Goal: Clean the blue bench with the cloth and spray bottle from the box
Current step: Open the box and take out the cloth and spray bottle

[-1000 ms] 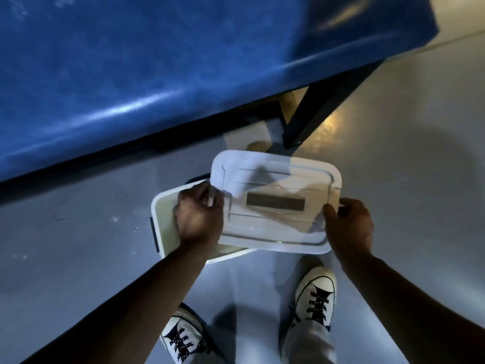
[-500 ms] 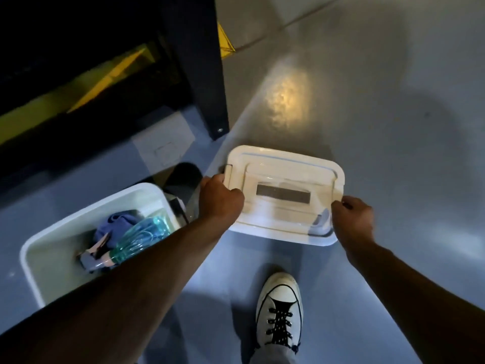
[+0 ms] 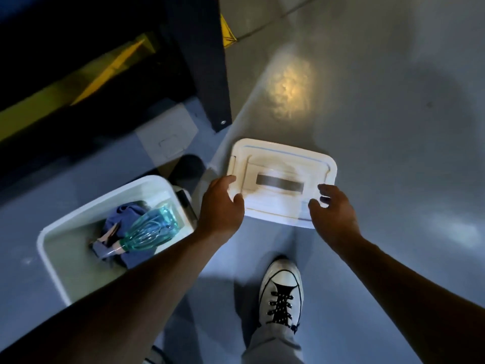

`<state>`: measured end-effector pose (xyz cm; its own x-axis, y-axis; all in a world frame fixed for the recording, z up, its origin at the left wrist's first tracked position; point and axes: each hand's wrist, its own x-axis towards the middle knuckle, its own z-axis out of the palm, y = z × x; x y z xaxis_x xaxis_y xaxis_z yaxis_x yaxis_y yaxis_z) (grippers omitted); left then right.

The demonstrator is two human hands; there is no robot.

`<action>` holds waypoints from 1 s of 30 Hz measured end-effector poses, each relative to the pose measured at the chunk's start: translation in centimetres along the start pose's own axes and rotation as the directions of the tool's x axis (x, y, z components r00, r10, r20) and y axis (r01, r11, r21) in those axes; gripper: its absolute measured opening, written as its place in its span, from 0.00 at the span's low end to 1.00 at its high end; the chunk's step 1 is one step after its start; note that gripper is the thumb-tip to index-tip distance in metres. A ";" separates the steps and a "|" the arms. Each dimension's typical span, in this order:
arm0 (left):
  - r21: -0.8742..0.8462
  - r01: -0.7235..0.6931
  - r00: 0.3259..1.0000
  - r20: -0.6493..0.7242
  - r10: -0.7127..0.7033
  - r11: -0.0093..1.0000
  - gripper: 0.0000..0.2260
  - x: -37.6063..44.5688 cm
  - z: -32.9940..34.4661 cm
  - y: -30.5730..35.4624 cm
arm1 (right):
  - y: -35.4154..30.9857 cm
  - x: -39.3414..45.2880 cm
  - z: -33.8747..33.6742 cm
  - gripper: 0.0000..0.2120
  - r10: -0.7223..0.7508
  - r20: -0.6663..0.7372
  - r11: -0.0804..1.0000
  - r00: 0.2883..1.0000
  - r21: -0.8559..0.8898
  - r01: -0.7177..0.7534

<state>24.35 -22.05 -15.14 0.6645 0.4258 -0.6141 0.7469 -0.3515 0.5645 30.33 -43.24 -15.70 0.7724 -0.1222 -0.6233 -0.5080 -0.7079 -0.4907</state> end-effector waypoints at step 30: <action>-0.195 0.096 0.971 -0.198 -0.135 0.976 0.11 -11.1 -17.8 -23.6 | -12.9 -13.9 25.7 0.40 -0.488 0.652 0.204 0.580 -0.561 0.802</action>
<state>-1.07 -3.64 -11.87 0.5391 0.6260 -0.5634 0.7884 -0.1398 0.5991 16.39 -14.56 -16.35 0.4473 0.7281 -0.5194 0.7302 -0.6326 -0.2580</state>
